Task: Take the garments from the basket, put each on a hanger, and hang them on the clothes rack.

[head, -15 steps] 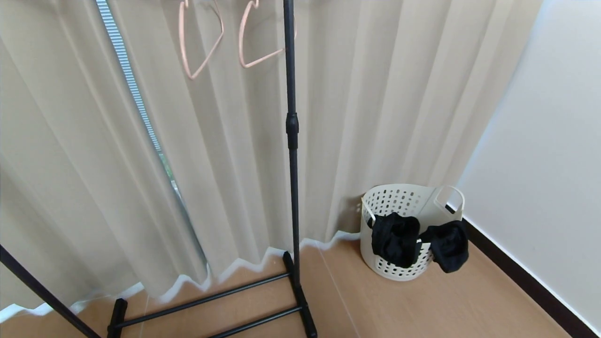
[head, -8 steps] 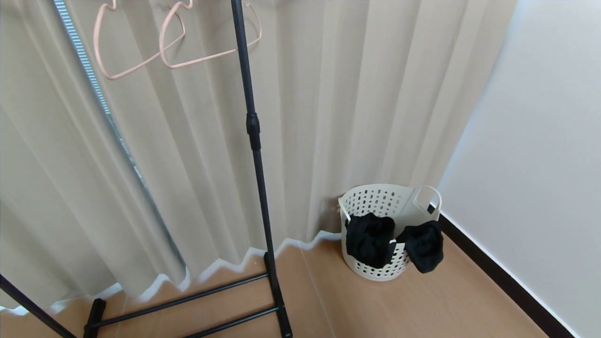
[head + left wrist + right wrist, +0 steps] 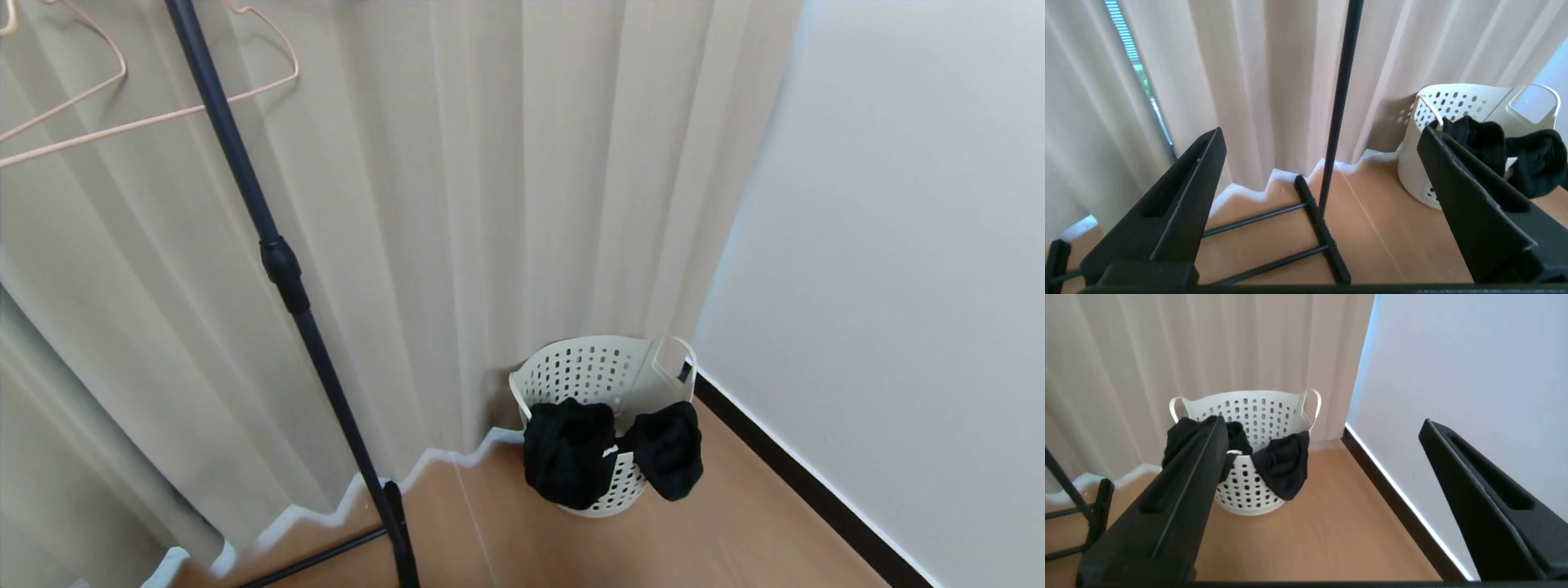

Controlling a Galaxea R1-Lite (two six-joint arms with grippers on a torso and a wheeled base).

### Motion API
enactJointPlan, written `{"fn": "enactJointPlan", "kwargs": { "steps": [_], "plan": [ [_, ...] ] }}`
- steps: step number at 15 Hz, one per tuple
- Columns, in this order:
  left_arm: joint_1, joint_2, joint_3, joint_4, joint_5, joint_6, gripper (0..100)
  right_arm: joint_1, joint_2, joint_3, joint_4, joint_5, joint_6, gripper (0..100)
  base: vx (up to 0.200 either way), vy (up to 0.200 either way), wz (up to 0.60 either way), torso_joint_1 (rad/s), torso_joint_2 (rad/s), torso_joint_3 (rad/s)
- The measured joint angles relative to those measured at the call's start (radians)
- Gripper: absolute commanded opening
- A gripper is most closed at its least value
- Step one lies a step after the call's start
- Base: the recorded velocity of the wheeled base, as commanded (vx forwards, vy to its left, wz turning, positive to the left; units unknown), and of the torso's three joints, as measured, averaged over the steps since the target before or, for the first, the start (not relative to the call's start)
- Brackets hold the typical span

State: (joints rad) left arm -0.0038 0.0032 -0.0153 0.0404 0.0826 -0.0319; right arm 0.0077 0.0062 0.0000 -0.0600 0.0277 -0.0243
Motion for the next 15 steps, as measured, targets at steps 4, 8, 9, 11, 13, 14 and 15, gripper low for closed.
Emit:
{"fn": "enactJointPlan", "kwargs": {
  "steps": [4, 8, 9, 11, 13, 14, 15],
  "plan": [
    [0.001, 0.000, 0.000, 0.000, 0.002, -0.001, 100, 0.001, 0.000, 0.000, 0.001, 0.000, 0.000, 100, 0.000, 0.000, 0.00, 0.000, 0.00, 0.000],
    [0.001, 0.000, 0.000, -0.001, 0.002, 0.000, 100, 0.001, 0.000, 0.000, 0.000, -0.001, 0.000, 100, 0.000, 0.000, 0.00, 0.000, 0.00, 0.000],
    [0.001, 0.000, 0.000, -0.001, 0.002, 0.000, 100, 0.001, 0.000, 0.000, 0.001, -0.001, 0.000, 100, 0.000, 0.000, 0.00, 0.000, 0.00, 0.000],
    [0.001, 0.000, 0.000, 0.000, 0.003, -0.001, 100, 0.001, 0.000, 0.000, 0.000, 0.000, 0.001, 100, 0.000, 0.000, 0.00, 0.000, 0.00, 0.000],
    [0.001, 0.000, 0.000, -0.001, 0.003, -0.001, 100, 0.001, 0.000, 0.000, 0.000, -0.001, 0.001, 100, 0.000, 0.000, 0.00, 0.000, 0.00, 0.000],
    [0.001, 0.000, 0.000, 0.000, 0.003, -0.001, 100, 0.001, 0.000, 0.000, 0.001, -0.001, 0.003, 100, 0.000, 0.000, 0.00, 0.000, 0.00, 0.000],
    [0.001, 0.000, 0.000, 0.000, 0.002, -0.001, 100, 0.001, 0.000, 0.000, 0.000, -0.001, 0.003, 100, 0.000, 0.000, 0.00, 0.000, 0.00, 0.000]
  ]
}}
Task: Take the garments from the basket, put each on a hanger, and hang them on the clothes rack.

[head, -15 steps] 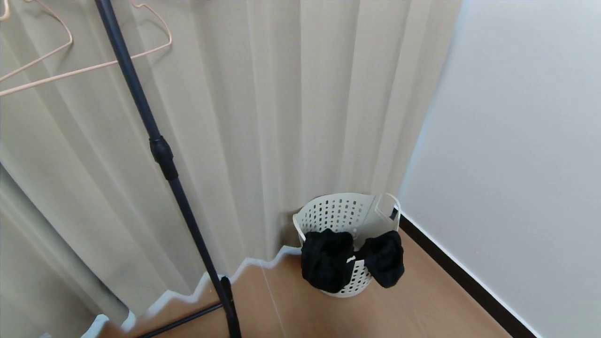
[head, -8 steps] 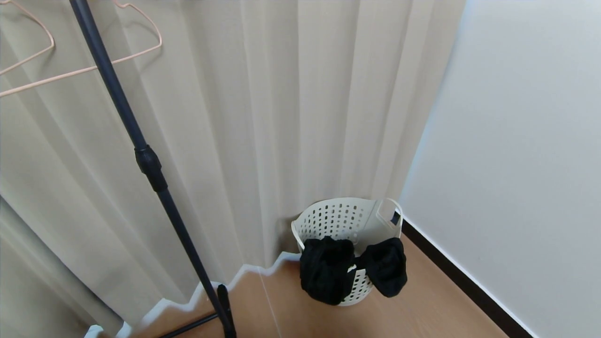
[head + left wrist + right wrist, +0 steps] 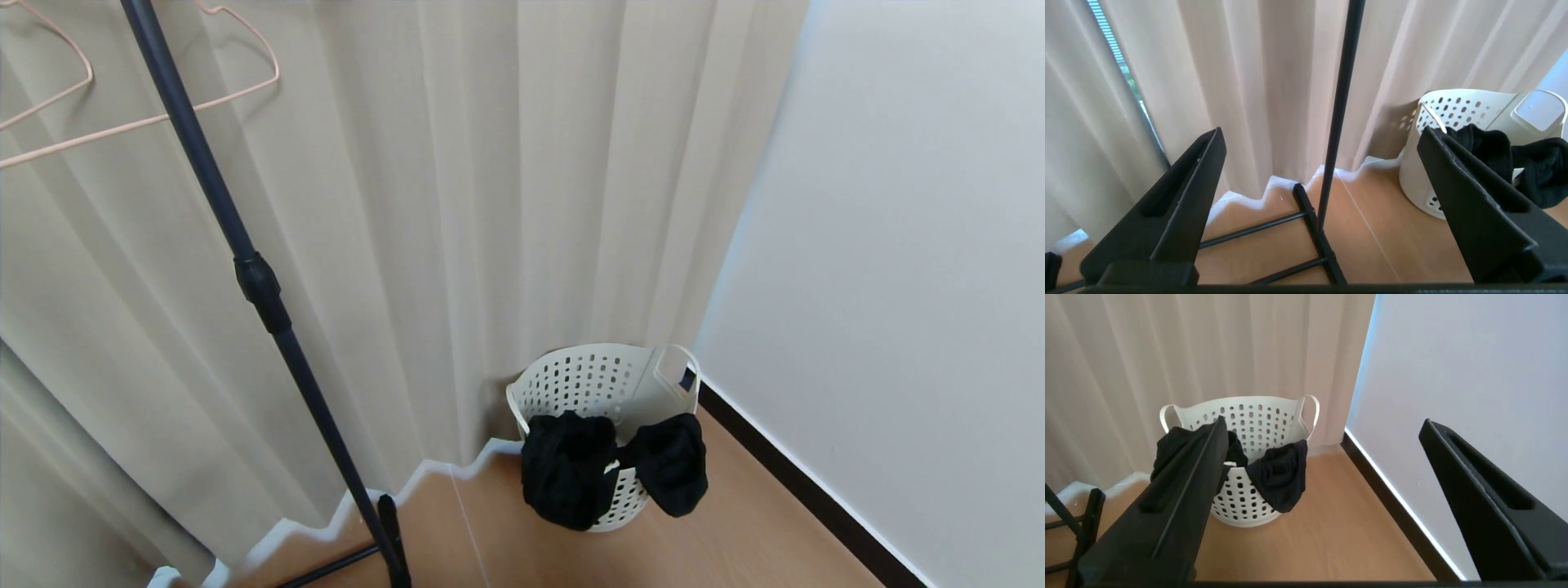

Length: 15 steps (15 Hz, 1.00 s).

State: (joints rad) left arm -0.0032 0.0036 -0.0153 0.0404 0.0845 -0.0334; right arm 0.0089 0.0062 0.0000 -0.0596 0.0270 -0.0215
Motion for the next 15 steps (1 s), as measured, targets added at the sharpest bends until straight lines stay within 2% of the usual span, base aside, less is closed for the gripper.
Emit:
{"fn": "enactJointPlan", "kwargs": {
  "steps": [3, 15],
  "plan": [
    [0.001, 0.000, 0.000, 0.001, 0.000, -0.002, 100, 0.000, 0.000, 0.000, 0.000, 0.000, -0.002, 100, 0.000, 0.000, 0.00, -0.002, 0.00, -0.076],
    [0.001, 0.000, 0.000, 0.001, 0.000, -0.003, 100, 0.000, 0.000, 0.000, 0.000, 0.000, -0.002, 100, 0.000, 0.000, 0.00, 0.003, 0.00, -0.193]
  ]
}}
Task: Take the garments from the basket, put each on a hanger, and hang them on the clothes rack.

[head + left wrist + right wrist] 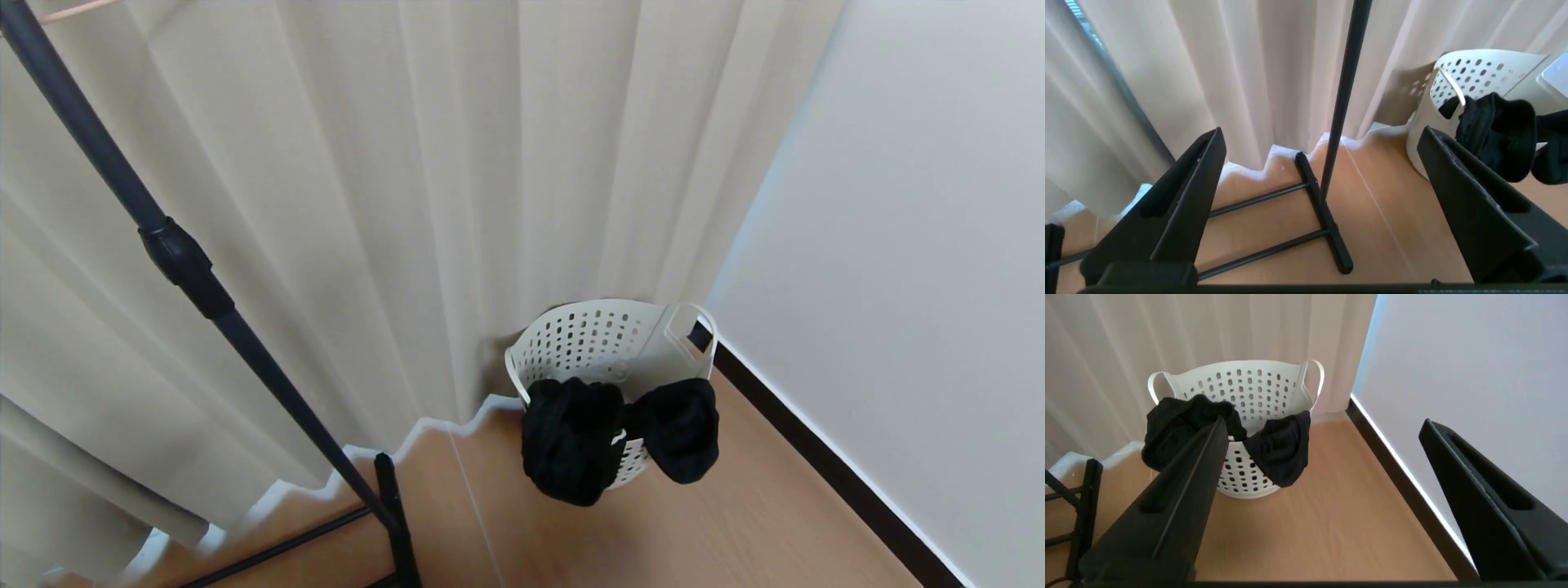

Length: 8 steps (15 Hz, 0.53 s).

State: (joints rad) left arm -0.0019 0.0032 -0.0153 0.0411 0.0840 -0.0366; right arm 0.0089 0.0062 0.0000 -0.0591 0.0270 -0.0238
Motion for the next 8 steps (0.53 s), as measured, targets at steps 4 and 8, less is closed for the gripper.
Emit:
{"fn": "enactJointPlan", "kwargs": {
  "steps": [4, 8],
  "plan": [
    [0.000, 0.000, 0.000, 0.000, 0.000, 0.000, 100, 0.000, 0.000, 0.000, 0.000, 0.000, 0.000, 100, 0.000, 0.000, 0.00, 0.008, 0.00, -0.199],
    [-0.001, 0.000, -0.001, 0.000, 0.000, 0.000, 100, 0.000, 0.000, 0.000, 0.000, 0.000, -0.001, 100, 0.000, 0.000, 0.00, 0.002, 0.00, -0.200]
  ]
}}
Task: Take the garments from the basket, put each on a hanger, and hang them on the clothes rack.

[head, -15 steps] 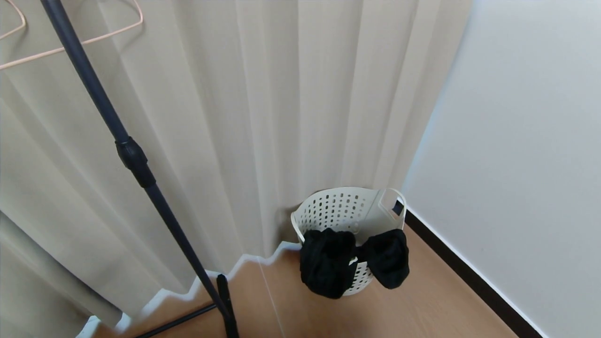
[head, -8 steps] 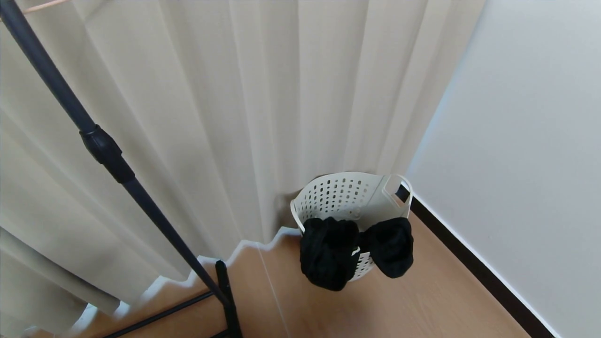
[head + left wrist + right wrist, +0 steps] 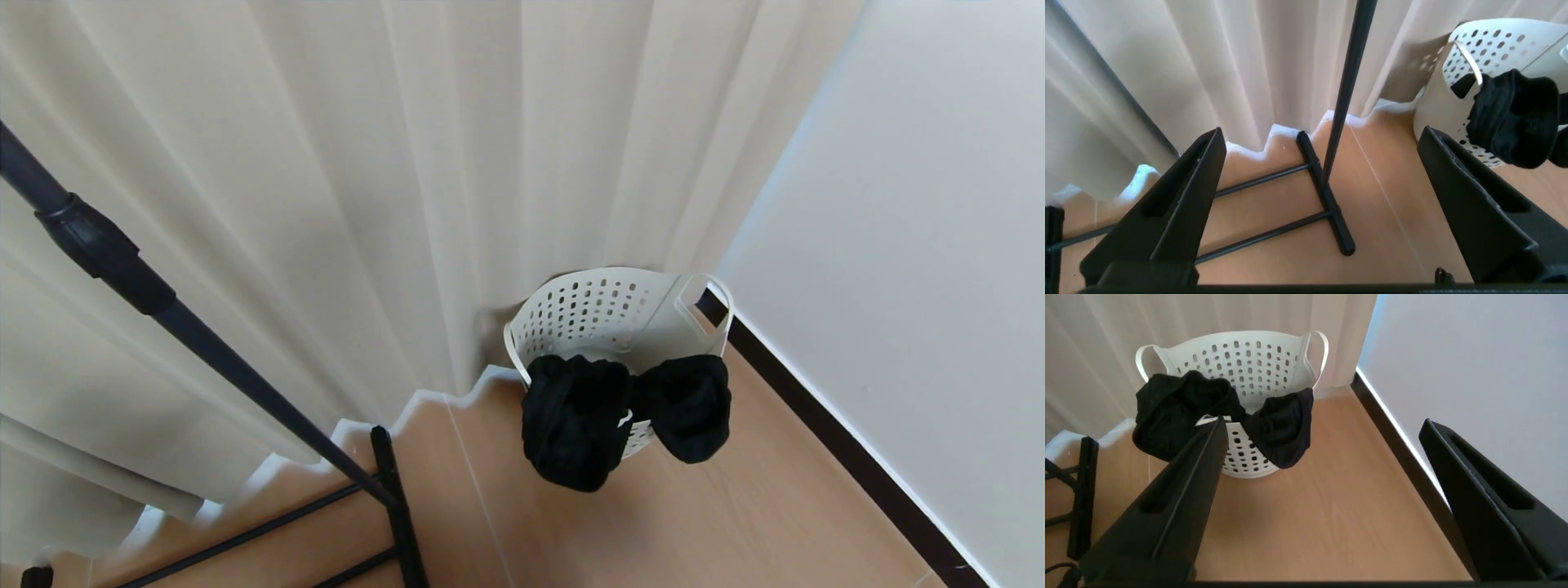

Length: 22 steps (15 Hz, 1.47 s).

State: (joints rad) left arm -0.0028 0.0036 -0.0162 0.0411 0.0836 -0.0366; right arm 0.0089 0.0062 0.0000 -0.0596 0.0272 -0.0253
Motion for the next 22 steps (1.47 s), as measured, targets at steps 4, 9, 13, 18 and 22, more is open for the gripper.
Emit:
{"fn": "enactJointPlan", "kwargs": {
  "steps": [4, 9, 13, 18, 22],
  "plan": [
    [0.000, 0.000, 0.000, 0.000, 0.000, 0.001, 100, 0.000, 0.000, 0.000, 0.000, 0.000, 0.000, 100, 0.000, 0.000, 0.00, 0.002, 0.00, -0.196],
    [0.000, 0.000, 0.000, 0.000, 0.000, 0.000, 100, 0.000, 0.000, 0.000, -0.001, -0.004, 0.011, 100, 0.000, 0.000, 0.00, 0.005, 0.01, -0.197],
    [0.001, 0.000, 0.000, 0.000, 0.000, 0.002, 100, 0.000, 0.000, 0.000, 0.000, -0.003, -0.002, 100, 0.000, 0.000, 0.00, 0.001, 0.00, -0.198],
    [0.001, 0.000, 0.000, -0.001, 0.001, 0.000, 100, 0.000, 0.000, 0.000, 0.000, -0.001, -0.017, 100, 0.000, 0.000, 0.00, 0.004, 0.00, -0.198],
    [0.000, 0.000, 0.001, -0.002, 0.002, 0.004, 100, 0.001, 0.020, 0.000, 0.012, -0.004, -0.020, 100, 0.000, 0.000, 0.00, 0.001, 0.00, -0.052]
  ]
}}
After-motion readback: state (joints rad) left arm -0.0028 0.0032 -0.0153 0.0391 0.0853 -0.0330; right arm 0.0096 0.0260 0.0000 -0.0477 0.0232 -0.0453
